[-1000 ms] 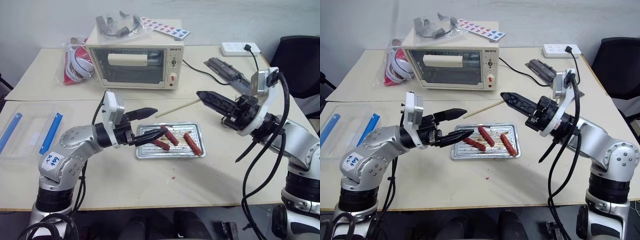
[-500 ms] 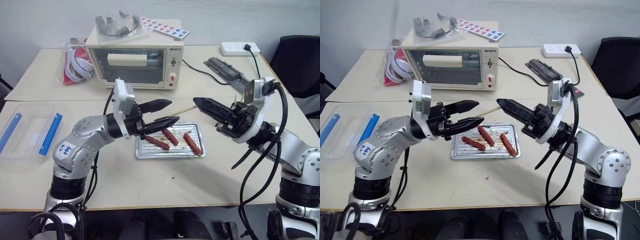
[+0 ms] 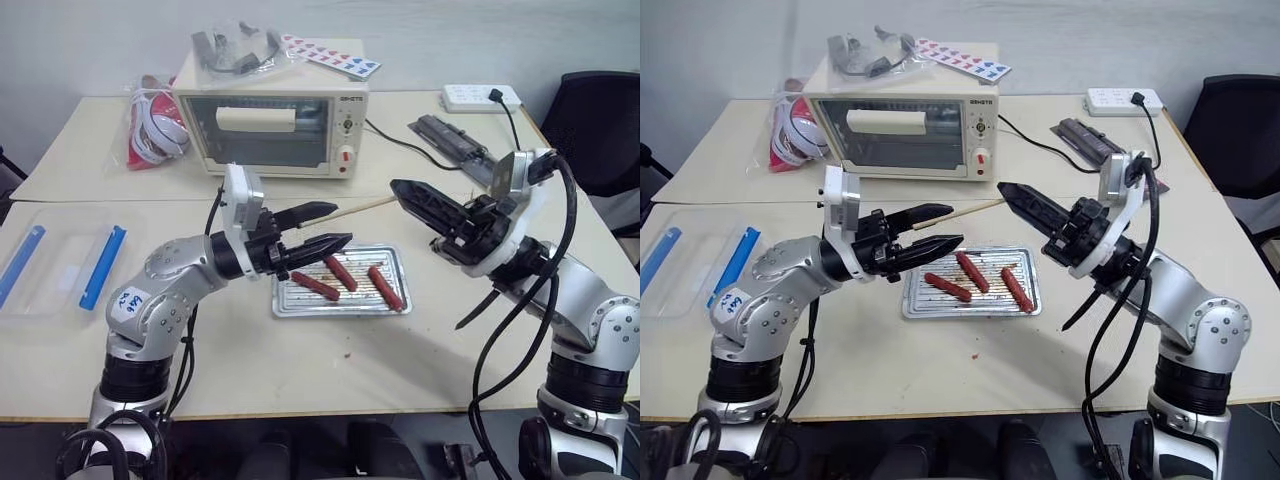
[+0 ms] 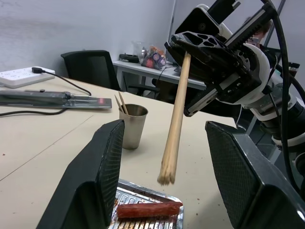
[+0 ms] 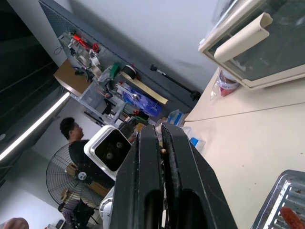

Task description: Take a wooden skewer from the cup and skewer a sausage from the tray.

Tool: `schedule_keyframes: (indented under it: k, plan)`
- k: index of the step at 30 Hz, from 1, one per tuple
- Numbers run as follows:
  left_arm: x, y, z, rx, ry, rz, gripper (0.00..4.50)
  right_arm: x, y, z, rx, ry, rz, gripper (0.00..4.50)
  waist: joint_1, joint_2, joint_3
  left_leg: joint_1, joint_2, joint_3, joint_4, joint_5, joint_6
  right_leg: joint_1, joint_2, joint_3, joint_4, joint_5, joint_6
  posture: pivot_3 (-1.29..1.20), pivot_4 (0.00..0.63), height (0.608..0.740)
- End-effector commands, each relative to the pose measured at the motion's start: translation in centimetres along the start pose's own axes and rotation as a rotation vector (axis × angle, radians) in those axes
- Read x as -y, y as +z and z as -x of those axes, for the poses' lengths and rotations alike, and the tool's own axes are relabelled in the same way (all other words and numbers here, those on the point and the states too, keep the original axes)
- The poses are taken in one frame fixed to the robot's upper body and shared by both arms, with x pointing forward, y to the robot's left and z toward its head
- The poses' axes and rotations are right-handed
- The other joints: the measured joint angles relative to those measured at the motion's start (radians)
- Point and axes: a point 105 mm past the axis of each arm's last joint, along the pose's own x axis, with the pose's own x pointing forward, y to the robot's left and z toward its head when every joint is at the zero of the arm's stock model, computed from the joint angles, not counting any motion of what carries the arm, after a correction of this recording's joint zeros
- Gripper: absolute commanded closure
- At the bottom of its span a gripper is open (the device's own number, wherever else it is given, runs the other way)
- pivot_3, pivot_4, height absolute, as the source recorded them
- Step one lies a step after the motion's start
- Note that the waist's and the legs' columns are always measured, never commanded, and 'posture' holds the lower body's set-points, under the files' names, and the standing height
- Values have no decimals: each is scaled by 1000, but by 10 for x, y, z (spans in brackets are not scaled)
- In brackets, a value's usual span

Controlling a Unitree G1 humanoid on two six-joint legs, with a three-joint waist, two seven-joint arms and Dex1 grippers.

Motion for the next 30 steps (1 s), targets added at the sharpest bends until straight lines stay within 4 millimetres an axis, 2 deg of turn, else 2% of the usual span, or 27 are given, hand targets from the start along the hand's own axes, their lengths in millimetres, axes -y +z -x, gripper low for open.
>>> schedule_keyframes:
  k: [1, 2, 5, 11, 28, 30]
  plan:
    - [4, 14, 0, 40, -21, -34, 1664, -12, 5, 0, 8, 47, 24, 4500, 0, 0, 0, 0, 0, 0, 0, 0, 0, 0, 0, 0, 0, 0, 0, 0, 150, 740]
    - [4, 14, 0, 40, -22, -34, 1664, -12, 5, 0, 7, 47, 25, 4500, 0, 0, 0, 0, 0, 0, 0, 0, 0, 0, 0, 0, 0, 0, 0, 0, 150, 740]
    - [5, 16, -3, 62, -30, -27, 2119, -11, 3, 0, 2, 44, 21, 4500, 0, 0, 0, 0, 0, 0, 0, 0, 0, 0, 0, 0, 0, 0, 0, 0, 150, 740]
    - [7, 15, -4, 56, -38, -27, 3541, -11, 2, 0, 0, 39, 22, 4500, 0, 0, 0, 0, 0, 0, 0, 0, 0, 0, 0, 0, 0, 0, 0, 0, 150, 740]
    - [7, 17, -7, 82, -49, -20, 3541, -9, -1, 1, -22, 23, 25, 4500, 0, 0, 0, 0, 0, 0, 0, 0, 0, 0, 0, 0, 0, 0, 0, 0, 150, 740]
    - [6, 18, -6, 93, -45, -12, 4084, -7, -2, 1, -26, 17, 23, 4500, 0, 0, 0, 0, 0, 0, 0, 0, 0, 0, 0, 0, 0, 0, 0, 0, 150, 740]
